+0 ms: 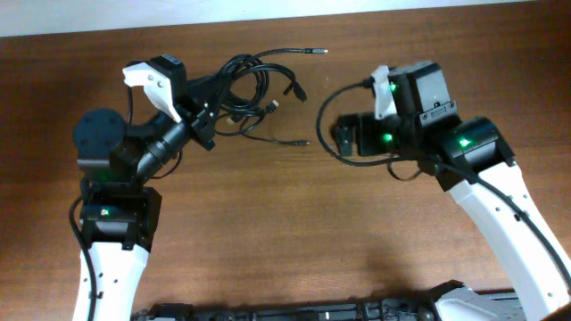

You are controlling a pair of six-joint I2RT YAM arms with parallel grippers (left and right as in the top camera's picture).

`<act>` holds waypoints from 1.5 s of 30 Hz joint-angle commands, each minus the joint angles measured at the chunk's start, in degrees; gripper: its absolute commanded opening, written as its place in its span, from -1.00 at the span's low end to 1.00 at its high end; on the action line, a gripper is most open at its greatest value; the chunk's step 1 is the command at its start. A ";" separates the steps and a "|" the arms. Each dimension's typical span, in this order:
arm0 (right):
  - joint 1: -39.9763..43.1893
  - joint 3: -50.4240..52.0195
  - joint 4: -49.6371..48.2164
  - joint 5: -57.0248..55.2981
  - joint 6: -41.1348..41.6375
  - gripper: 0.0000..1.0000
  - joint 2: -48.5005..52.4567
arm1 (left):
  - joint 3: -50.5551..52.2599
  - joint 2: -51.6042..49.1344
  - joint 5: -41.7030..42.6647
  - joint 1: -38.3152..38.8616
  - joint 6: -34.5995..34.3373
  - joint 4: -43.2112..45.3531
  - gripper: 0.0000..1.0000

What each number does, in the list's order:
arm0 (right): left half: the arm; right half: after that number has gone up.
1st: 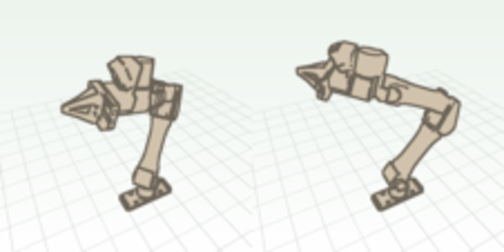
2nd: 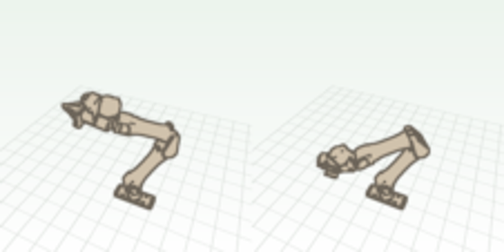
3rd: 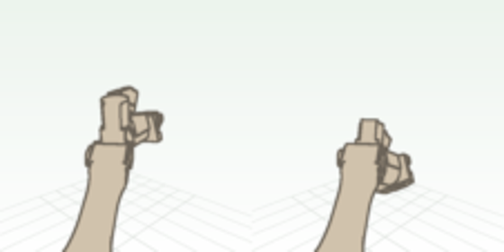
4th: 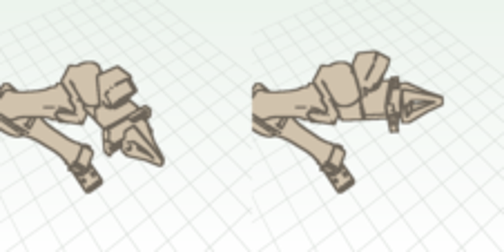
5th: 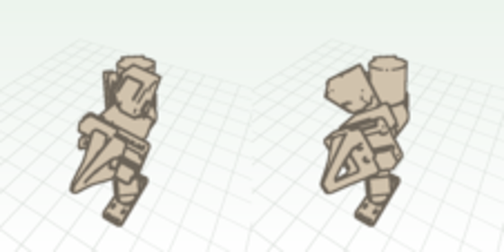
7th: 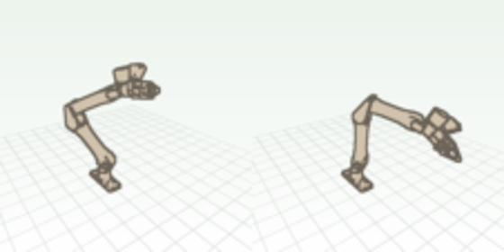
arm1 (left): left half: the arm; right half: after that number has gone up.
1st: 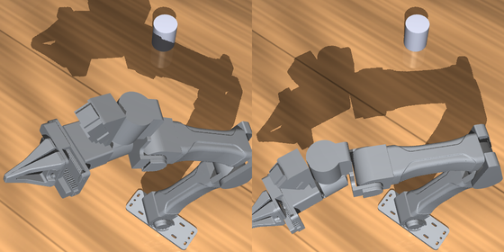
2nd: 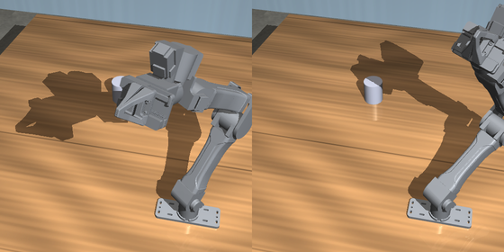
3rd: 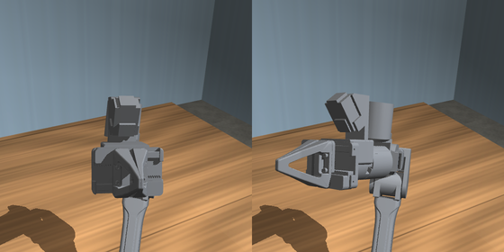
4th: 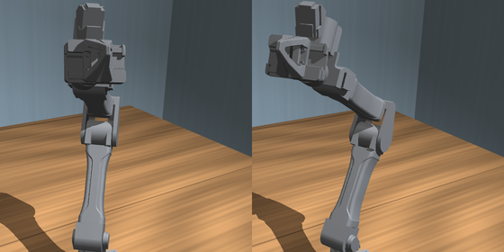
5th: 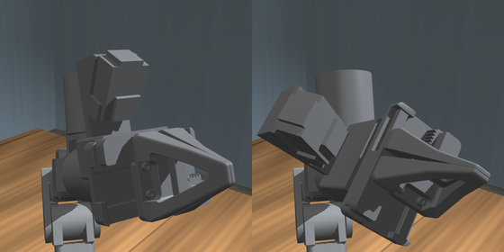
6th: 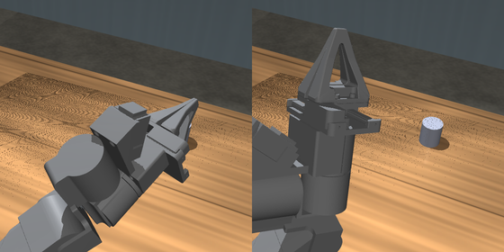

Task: Untangle cables

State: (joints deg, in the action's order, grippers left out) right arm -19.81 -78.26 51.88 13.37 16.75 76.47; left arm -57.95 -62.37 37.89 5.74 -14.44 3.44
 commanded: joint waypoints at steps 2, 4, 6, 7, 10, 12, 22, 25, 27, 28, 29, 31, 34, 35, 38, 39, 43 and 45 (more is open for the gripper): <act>-0.07 -0.44 -11.08 25.90 3.08 0.97 -0.24 | -0.44 0.35 -0.17 -0.22 -4.26 0.48 -1.00; -0.48 -0.44 -18.97 25.79 10.27 0.97 -0.24 | -0.44 0.33 -0.17 -0.07 -10.23 0.50 -1.00; -2.58 -0.44 -22.82 24.00 10.84 0.97 -0.22 | -0.44 0.33 -0.26 1.97 -12.61 0.83 -1.00; -4.07 -0.44 -22.91 20.04 11.34 0.97 -0.22 | -0.44 0.33 -0.26 3.28 -12.98 1.14 -1.00; -6.60 -0.44 -22.99 13.73 12.72 0.97 -0.22 | -0.44 0.33 -0.28 7.06 -12.98 3.87 -1.00; -6.82 -0.44 -22.82 10.40 12.72 0.97 -0.22 | -0.44 0.33 -0.22 9.09 -12.98 4.63 -1.00; -6.80 -0.42 -4.92 -16.35 12.70 0.97 -0.22 | -0.44 0.35 1.27 10.34 -16.57 9.46 -1.00; -6.80 -0.42 -0.79 -20.55 12.70 0.98 -0.22 | -0.44 0.50 1.29 6.93 -16.59 9.84 -1.00; -6.80 -0.42 0.48 -23.12 12.70 0.97 -0.22 | -0.44 0.63 1.29 4.68 -16.59 10.05 -1.00; -6.80 -0.42 1.29 -24.63 12.70 0.97 -0.22 | -0.44 0.98 1.31 3.39 -16.61 10.05 -1.00; -6.80 -0.42 2.03 -25.90 12.70 0.97 -0.22 | -0.44 1.62 1.31 2.43 -16.61 10.05 -1.00; -6.80 -0.42 2.14 -25.92 12.68 0.98 -0.22 | -0.44 3.06 1.31 1.97 -16.59 10.03 -1.00; -6.80 -0.42 2.40 -28.61 12.24 0.98 -0.22 | -0.44 3.26 1.31 1.97 -16.59 10.03 -1.00; -6.80 -0.42 2.62 -31.08 12.24 0.97 -0.22 | -0.44 3.26 1.31 1.97 -16.59 10.29 -1.00; -6.80 -0.42 2.78 -38.86 12.22 0.98 -0.22 | -0.44 3.26 2.38 1.97 -16.59 10.23 -1.00; -6.80 -0.42 2.75 -40.65 12.22 0.97 -0.22 | -0.44 3.26 2.84 1.97 -16.59 10.23 -1.00; -6.80 -0.42 -0.50 -42.73 4.42 0.99 -0.22 | -0.44 3.26 3.72 1.97 -16.59 10.21 -1.00; -6.80 -0.42 -4.02 -42.36 -3.65 0.87 -0.22 | -0.44 3.26 5.51 1.97 -16.59 10.23 -1.00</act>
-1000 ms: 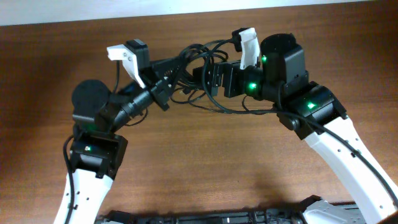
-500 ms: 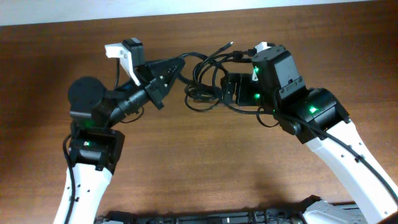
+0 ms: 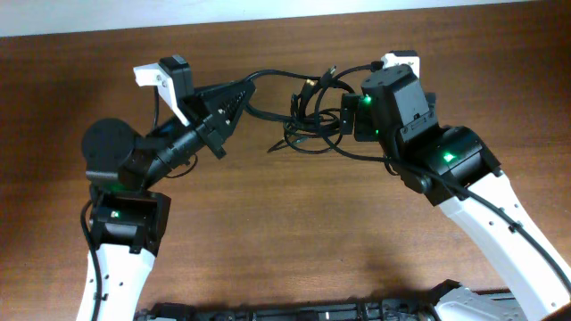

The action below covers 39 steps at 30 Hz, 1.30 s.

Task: Untangle cables

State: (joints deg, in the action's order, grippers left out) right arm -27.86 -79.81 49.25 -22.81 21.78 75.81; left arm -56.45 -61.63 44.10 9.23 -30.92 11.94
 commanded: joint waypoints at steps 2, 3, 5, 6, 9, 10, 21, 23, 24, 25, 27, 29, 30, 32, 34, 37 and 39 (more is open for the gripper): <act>1.25 1.14 -3.61 -6.12 -11.54 0.40 0.44 | -1.95 2.51 0.11 -1.53 -0.11 1.75 -1.00; 1.25 1.14 -4.11 -6.14 -12.76 0.26 0.44 | -1.95 2.51 0.74 -1.53 -0.11 1.77 -1.00; 1.25 1.14 -5.46 -6.23 -18.82 0.12 0.44 | -1.95 2.51 1.81 -1.53 -0.13 1.75 -1.00; 1.25 1.14 -6.27 -6.34 -18.84 0.06 0.44 | -1.95 2.51 1.84 -1.53 -0.13 1.75 -1.00; 1.22 1.14 -9.25 -6.16 -18.82 -0.92 0.42 | -1.95 2.51 1.68 -1.53 -0.07 1.27 -1.00; 1.22 1.11 -10.08 -6.19 -18.99 -0.92 0.42 | -1.95 2.51 1.53 -1.53 1.09 1.03 -1.00; 1.22 1.09 -15.74 13.66 -38.07 -0.92 0.31 | -1.95 -0.31 -7.13 -1.53 6.40 -3.26 -0.30; 1.22 1.09 -15.67 14.71 -38.05 -0.92 0.31 | -1.95 -1.88 -7.50 -1.53 6.38 -4.13 0.04; 1.22 1.09 -15.72 14.71 -38.05 -0.92 0.31 | -1.95 -2.56 -7.48 -1.53 6.38 -4.33 0.39; 1.22 1.09 -15.67 15.30 -37.66 -0.92 0.13 | -1.95 -3.02 -7.48 -1.53 6.40 -4.81 0.48; 1.22 1.09 -15.82 23.67 -37.62 -0.93 -1.33 | -1.95 -3.67 -6.40 -1.53 11.10 -8.90 0.57; 1.22 1.09 -16.81 31.39 -37.62 -0.92 -2.95 | -1.95 -3.67 1.07 -1.53 18.69 -11.32 0.83; 1.22 1.09 -17.68 34.36 -37.62 -0.92 -3.76 | -1.95 -3.67 8.70 -1.53 24.06 -11.91 0.87; 1.22 1.09 -19.41 36.74 -37.62 -0.92 -4.87 | -1.95 -3.67 22.12 -1.53 32.79 -13.05 0.91; 1.22 1.09 -20.74 41.35 -37.64 -0.92 -5.07 | -1.95 -3.67 25.40 -1.53 33.81 -13.16 0.99; 1.22 1.09 -21.03 43.41 -37.64 -0.92 -5.07 | -1.95 -3.67 27.76 -1.53 33.83 -12.92 0.99; 1.25 1.09 -21.11 40.26 -38.07 -0.92 -5.07 | -1.95 -3.67 35.34 -1.53 33.86 -12.70 0.99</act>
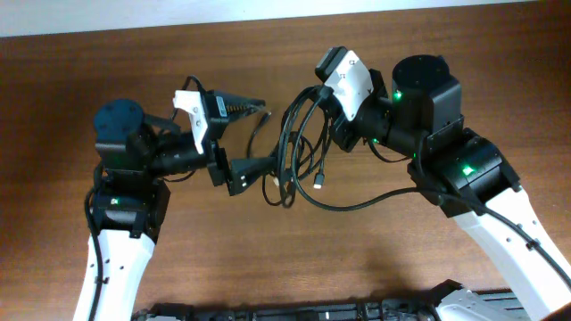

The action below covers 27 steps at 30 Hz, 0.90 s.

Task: Untangle cables

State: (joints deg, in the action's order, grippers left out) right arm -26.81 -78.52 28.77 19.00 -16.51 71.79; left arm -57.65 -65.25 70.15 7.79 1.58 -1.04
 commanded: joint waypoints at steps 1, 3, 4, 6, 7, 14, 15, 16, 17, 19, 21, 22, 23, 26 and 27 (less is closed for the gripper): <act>0.20 -0.20 -0.76 -6.58 0.22 -0.92 -1.05 | -0.74 -0.04 12.61 -0.09 1.33 0.48 0.99; 0.20 -0.20 -2.69 -16.33 0.04 -0.92 -1.05 | -0.74 0.09 20.04 -0.09 -0.04 3.02 0.98; 0.20 -0.20 -3.39 -15.93 -0.44 -0.92 -1.05 | -0.74 0.13 20.04 -0.09 -0.50 3.15 0.99; 0.17 -0.20 -3.80 -9.46 -0.46 -0.92 -1.05 | -0.74 0.11 19.78 -0.09 -0.44 3.17 0.98; 0.17 -0.20 -3.78 -3.15 -0.46 -0.92 -1.05 | -0.74 0.00 17.03 -0.09 -0.46 3.10 0.98; 0.17 -0.20 -3.76 11.26 -0.63 -0.92 -1.03 | -0.74 -0.11 -4.04 1.79 -0.94 2.89 0.98; 0.17 -0.20 -3.76 11.37 -0.63 -0.92 -1.03 | -0.74 -0.11 -4.68 2.62 -0.92 2.93 0.98; 0.17 -0.20 -3.85 12.94 -0.63 -0.92 -1.03 | -0.74 -0.11 -6.14 4.28 -0.87 2.89 0.98; 0.17 -0.20 -4.02 14.03 -0.63 -0.92 -1.03 | -0.74 -0.11 -7.13 5.22 -0.83 2.93 0.98; 0.17 -0.20 -3.98 14.03 -0.63 -0.92 -1.03 | -0.74 -0.11 -7.21 5.25 -0.68 2.95 0.83; 0.17 -0.20 -3.98 14.01 -0.63 -0.92 -1.03 | -0.74 -0.11 -7.21 5.22 -0.68 2.93 -0.71; 0.17 -0.20 -3.96 13.97 -0.63 -0.92 -1.03 | -0.74 -0.11 -7.21 5.18 -0.70 2.93 -1.00; 0.17 -0.20 -3.91 13.97 -0.63 -0.92 -1.03 | -0.74 -0.11 -7.19 5.18 -0.70 2.93 -1.00; 0.20 -0.20 -3.26 13.75 -0.63 -0.92 -1.03 | -0.74 -0.11 -7.23 5.18 -0.70 3.15 -1.00; 0.20 -0.20 -2.95 12.76 -0.63 -0.89 -1.03 | -0.74 -0.11 -7.80 5.16 -0.70 3.37 -1.00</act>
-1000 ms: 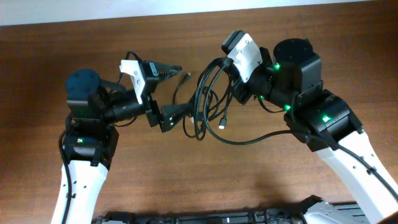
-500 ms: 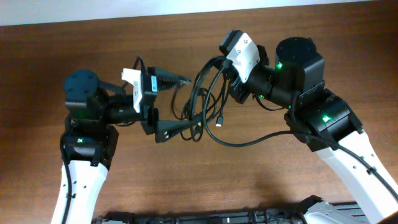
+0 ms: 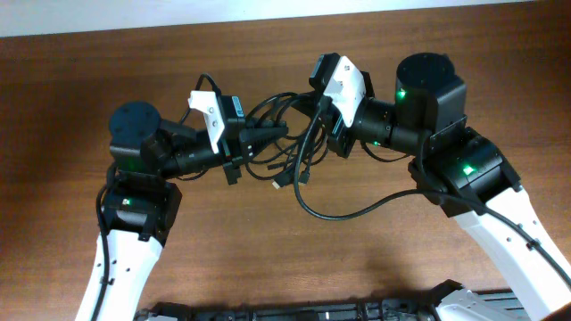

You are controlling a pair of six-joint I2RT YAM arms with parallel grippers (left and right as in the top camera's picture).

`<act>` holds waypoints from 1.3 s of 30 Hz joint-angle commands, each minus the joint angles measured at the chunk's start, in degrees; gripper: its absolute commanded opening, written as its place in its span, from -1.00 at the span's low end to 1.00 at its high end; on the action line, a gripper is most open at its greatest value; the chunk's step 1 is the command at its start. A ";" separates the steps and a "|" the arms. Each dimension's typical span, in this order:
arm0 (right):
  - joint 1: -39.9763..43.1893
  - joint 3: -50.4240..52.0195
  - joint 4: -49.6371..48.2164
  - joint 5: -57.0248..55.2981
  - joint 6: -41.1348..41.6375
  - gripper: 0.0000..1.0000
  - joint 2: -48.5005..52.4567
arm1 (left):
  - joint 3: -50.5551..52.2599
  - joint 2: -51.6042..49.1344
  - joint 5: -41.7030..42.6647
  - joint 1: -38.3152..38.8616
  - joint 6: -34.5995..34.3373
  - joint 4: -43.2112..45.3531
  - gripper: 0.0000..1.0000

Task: Untangle cables

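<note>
A bundle of black cables (image 3: 294,147) hangs between my two grippers over the brown table (image 3: 268,267). My left gripper (image 3: 275,135) points right, its fingers drawn together on strands at the bundle's left side. My right gripper (image 3: 326,134), under its white wrist mount (image 3: 339,80), is shut on the bundle's right side. Two plug ends (image 3: 279,185) dangle below. One long cable loop (image 3: 343,212) sweeps down and right to beneath the right arm. The fingertips are partly hidden by cable.
A dark rail (image 3: 294,312) runs along the table's front edge. A pale strip (image 3: 178,9) borders the far edge. Both arm bases stand at the front left and front right.
My left gripper's fingers, spread wide beside the hanging bundle, are now together on its strands. The bundle is shorter and sits slightly higher. The right gripper has barely moved.
The tangle first lay at the far side by my left gripper, with the right gripper apart at a cable loop. Then the bundle stretched between both grippers. Later my right gripper held it hanging, the left open beside it. Now both grippers grip it.
</note>
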State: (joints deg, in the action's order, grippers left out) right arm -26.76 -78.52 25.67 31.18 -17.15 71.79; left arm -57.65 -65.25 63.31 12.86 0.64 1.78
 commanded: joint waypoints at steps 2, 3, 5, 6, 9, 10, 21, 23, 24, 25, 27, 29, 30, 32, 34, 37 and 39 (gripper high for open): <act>0.15 -0.20 3.19 -11.50 0.02 0.03 -1.03 | -0.74 -0.09 -5.03 -0.02 -0.70 0.50 -1.00; 0.15 -0.20 6.43 -23.41 0.09 0.34 -1.03 | -0.74 -0.09 -10.99 -1.49 -6.78 0.46 -1.00; 0.15 -0.20 8.90 -38.23 3.91 0.57 -1.03 | -0.74 -0.09 -12.35 -3.82 -11.23 0.52 -1.00; 0.15 -0.20 10.51 -48.68 5.68 0.71 -1.03 | -0.74 -0.09 -12.33 -5.33 -13.27 0.48 -1.00; 0.15 -0.20 11.91 -50.95 8.83 0.97 -1.03 | -0.74 -0.09 -13.44 -7.87 -18.36 0.52 -1.00; 0.15 -0.20 12.70 -50.93 11.30 0.98 -1.03 | -0.74 -0.09 -13.88 -8.48 -20.50 0.96 -1.00; 7.80 -0.17 19.10 -26.14 46.49 0.98 4.44 | -0.74 0.02 -3.74 -10.10 -28.04 19.15 -1.00; 16.33 -0.20 14.71 -3.61 46.84 0.97 6.29 | -0.74 0.00 2.62 -10.91 -28.04 25.40 -1.00; 18.84 -0.17 11.93 6.78 46.86 0.97 7.98 | -0.74 0.00 5.18 -10.91 -28.04 29.14 -1.00; 19.32 -0.17 11.10 10.21 46.95 0.98 9.05 | -0.74 0.00 6.69 -10.88 -28.04 31.58 -1.00; 19.23 -0.17 9.09 17.29 48.13 0.97 12.92 | -0.74 0.00 10.49 -10.88 -26.91 37.44 -1.00; 19.23 -0.20 7.21 20.76 53.31 0.97 15.39 | -0.74 0.00 11.50 -10.88 -26.69 40.46 -1.00; 19.23 -0.17 6.91 22.08 58.53 0.98 16.48 | -0.74 -0.04 11.50 -10.88 -26.67 41.44 -1.00; 19.23 -0.17 6.91 27.69 68.94 0.99 18.01 | -0.74 -0.04 11.52 -10.71 -23.21 42.62 -1.00; 19.21 -0.17 6.91 30.69 72.72 0.75 18.08 | -0.74 -0.04 11.50 -9.53 -19.37 42.60 -1.00; 17.20 -0.17 6.99 31.69 73.37 0.55 18.08 | -0.74 -0.28 11.45 -5.33 -8.94 42.58 -1.00; 14.97 -0.17 7.04 29.97 73.40 0.31 18.08 | -0.74 -0.66 11.26 -2.73 -4.83 42.58 -1.00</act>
State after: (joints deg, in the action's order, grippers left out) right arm -10.02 -78.52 32.71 61.17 55.48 89.47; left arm -57.49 -65.87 75.20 7.99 -11.44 43.88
